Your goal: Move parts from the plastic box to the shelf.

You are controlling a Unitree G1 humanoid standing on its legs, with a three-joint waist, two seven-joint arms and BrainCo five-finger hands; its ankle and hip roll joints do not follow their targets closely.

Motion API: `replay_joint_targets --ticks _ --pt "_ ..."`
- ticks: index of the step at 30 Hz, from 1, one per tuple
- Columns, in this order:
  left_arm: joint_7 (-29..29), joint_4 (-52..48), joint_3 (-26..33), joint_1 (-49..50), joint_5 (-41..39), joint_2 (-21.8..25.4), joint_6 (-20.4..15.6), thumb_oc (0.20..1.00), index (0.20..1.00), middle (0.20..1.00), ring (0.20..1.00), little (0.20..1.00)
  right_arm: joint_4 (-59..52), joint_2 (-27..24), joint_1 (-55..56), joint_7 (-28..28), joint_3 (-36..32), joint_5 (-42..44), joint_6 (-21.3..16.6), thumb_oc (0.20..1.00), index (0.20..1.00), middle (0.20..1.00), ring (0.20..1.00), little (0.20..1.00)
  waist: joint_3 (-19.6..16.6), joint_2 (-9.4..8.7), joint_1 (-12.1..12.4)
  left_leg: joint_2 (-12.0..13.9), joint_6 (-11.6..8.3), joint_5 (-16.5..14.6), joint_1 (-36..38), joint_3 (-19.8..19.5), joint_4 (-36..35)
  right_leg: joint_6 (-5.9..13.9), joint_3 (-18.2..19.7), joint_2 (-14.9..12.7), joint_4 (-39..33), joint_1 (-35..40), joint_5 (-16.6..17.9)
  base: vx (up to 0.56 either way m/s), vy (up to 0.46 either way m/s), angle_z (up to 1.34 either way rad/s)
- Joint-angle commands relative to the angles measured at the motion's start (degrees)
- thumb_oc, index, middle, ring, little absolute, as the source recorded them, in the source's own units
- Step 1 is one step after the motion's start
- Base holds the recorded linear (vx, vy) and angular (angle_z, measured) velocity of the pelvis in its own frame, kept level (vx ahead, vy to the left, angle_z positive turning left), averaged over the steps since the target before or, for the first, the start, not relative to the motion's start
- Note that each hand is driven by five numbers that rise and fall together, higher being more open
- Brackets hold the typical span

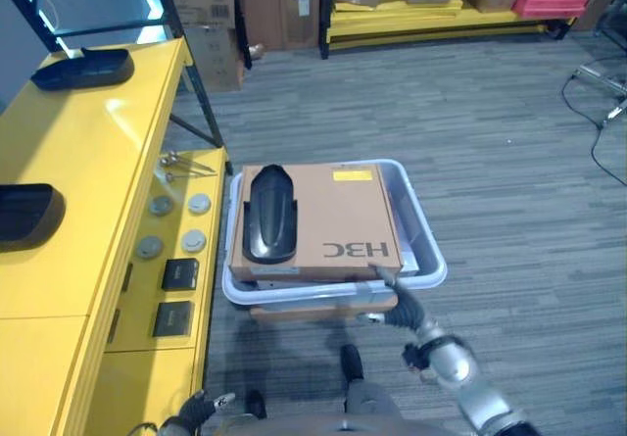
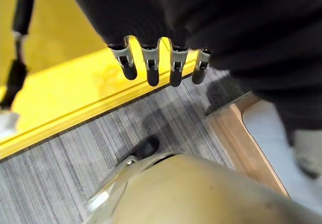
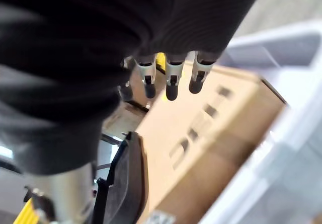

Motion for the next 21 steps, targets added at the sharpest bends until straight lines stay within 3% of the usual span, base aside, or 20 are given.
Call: replay_joint_targets --ticks 1,8,10,14,21 --pt "0.0 -0.3 -0.8 -3.4 0.4 1.0 -1.0 1.000 1.000 1.000 1.000 1.000 -1.2 1.1 -4.6 -2.3 -1.2 -2.2 -4.1 1.000 1.000 1.000 1.000 1.000 4.0 -0.72 0.8 -1.5 4.18 -5.8 0.7 -0.2 0.4 2.84 -0.9 0.7 0.1 2.1 -8.2 0.00 0.033 0.10" --pt "1.2 -4.1 -3.1 -3.3 -2.3 0.7 -0.7 1.000 1.000 1.000 1.000 1.000 -1.5 4.3 -13.2 -8.3 -1.5 -2.0 -2.4 1.000 1.000 1.000 1.000 1.000 6.5 -1.93 3.8 -1.8 4.75 -5.8 -2.8 -2.7 2.0 2.61 -2.5 0.6 0.1 0.4 -7.5 -0.03 0.014 0.10" --pt "4.6 -7.0 -6.0 -4.5 -0.9 1.3 -1.0 1.000 1.000 1.000 1.000 1.000 3.2 5.1 -21.3 -13.8 -1.1 -3.9 -0.7 1.000 1.000 1.000 1.000 1.000 8.7 -2.70 6.1 -1.8 4.83 -5.6 -6.1 -4.6 3.5 2.39 -3.9 0.5 0.1 -1.0 -7.1 -0.12 -0.043 0.33" --pt "5.8 -10.7 -8.1 -6.3 -1.4 2.6 -1.3 1.000 1.000 1.000 1.000 1.000 10.7 5.9 -31.0 -18.6 -0.1 -4.8 0.8 1.000 1.000 1.000 1.000 1.000 11.2 -3.74 8.3 -2.1 4.78 -5.5 -10.8 -6.7 6.2 2.25 -5.7 0.2 0.1 -3.1 -6.2 -0.12 -0.045 0.39" --pt "6.8 -12.9 -11.1 -8.9 -2.4 4.6 -1.8 1.000 1.000 1.000 1.000 1.000 24.8 4.9 -46.6 -23.1 2.7 -4.4 3.4 1.000 1.000 1.000 1.000 1.000 14.3 -4.83 12.7 -2.7 4.42 -4.9 -17.4 -9.9 9.0 2.21 -8.7 -0.1 0.1 -5.9 -5.1 -0.06 -0.013 0.32"
